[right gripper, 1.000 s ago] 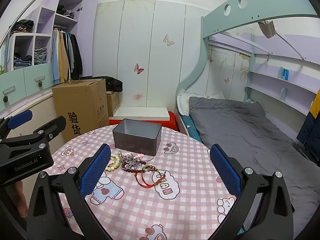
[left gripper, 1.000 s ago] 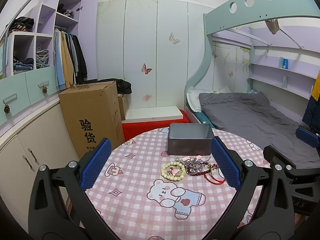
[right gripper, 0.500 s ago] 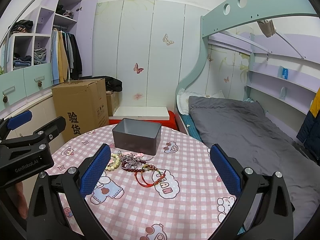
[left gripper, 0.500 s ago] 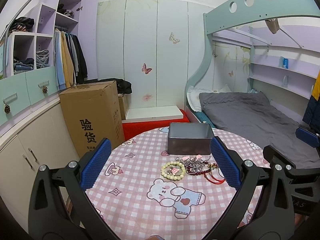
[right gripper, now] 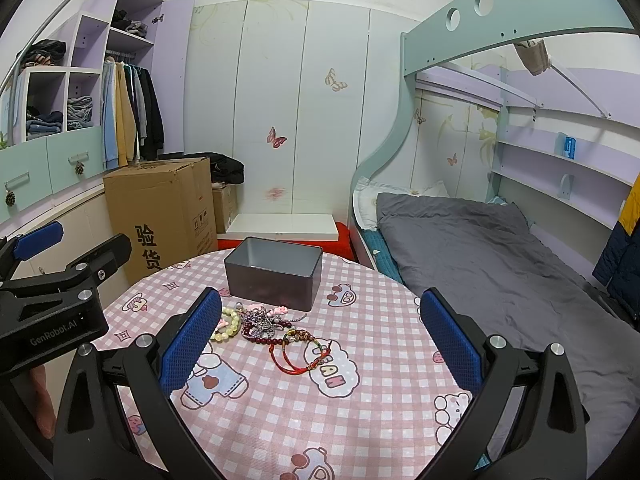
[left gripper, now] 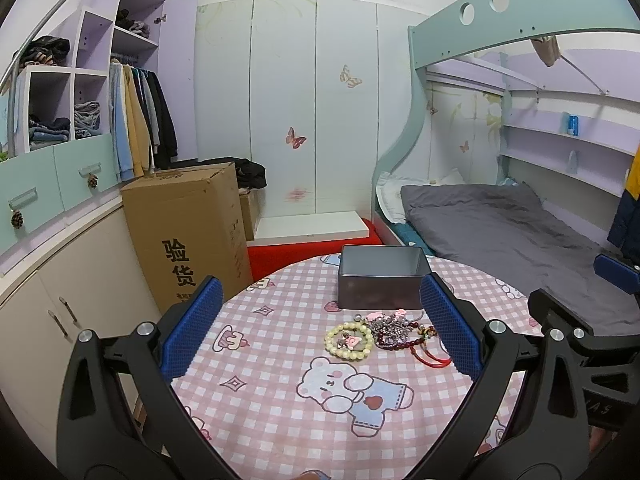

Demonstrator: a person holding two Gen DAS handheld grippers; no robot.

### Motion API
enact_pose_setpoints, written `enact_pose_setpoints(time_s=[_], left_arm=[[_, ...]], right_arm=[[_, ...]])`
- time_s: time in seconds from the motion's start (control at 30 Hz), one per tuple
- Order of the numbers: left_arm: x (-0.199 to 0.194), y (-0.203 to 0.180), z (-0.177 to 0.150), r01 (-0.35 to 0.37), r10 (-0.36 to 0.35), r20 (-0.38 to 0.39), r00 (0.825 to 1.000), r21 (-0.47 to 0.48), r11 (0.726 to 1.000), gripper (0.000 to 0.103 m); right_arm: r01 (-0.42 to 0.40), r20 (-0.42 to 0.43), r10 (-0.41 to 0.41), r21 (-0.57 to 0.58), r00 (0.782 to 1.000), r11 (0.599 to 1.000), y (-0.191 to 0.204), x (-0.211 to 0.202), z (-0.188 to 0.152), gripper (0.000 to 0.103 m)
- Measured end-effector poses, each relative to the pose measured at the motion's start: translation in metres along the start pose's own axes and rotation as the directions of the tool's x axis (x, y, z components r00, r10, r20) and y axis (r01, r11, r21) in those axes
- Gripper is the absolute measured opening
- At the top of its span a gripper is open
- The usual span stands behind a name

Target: Organize jewelry

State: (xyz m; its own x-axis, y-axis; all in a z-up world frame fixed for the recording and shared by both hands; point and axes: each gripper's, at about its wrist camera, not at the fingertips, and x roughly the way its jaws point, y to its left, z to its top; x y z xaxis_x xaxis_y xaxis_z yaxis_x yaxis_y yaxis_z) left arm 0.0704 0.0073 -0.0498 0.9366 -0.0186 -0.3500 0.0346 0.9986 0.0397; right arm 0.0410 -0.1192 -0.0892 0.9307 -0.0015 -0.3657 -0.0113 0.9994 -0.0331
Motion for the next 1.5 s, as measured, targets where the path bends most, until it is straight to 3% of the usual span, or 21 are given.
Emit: enact_pose_setpoints(time_s=[1.5], left_arm=[[0.0014,-0.0022,-0.0003,0.005,-0.005,0.0,1.0,0.011,1.0,0.097]], right_arm=[[-0.002,-0.004,0.002,-0.003,1.0,1.0,0.0045,0.0007,0.0002,0.096]])
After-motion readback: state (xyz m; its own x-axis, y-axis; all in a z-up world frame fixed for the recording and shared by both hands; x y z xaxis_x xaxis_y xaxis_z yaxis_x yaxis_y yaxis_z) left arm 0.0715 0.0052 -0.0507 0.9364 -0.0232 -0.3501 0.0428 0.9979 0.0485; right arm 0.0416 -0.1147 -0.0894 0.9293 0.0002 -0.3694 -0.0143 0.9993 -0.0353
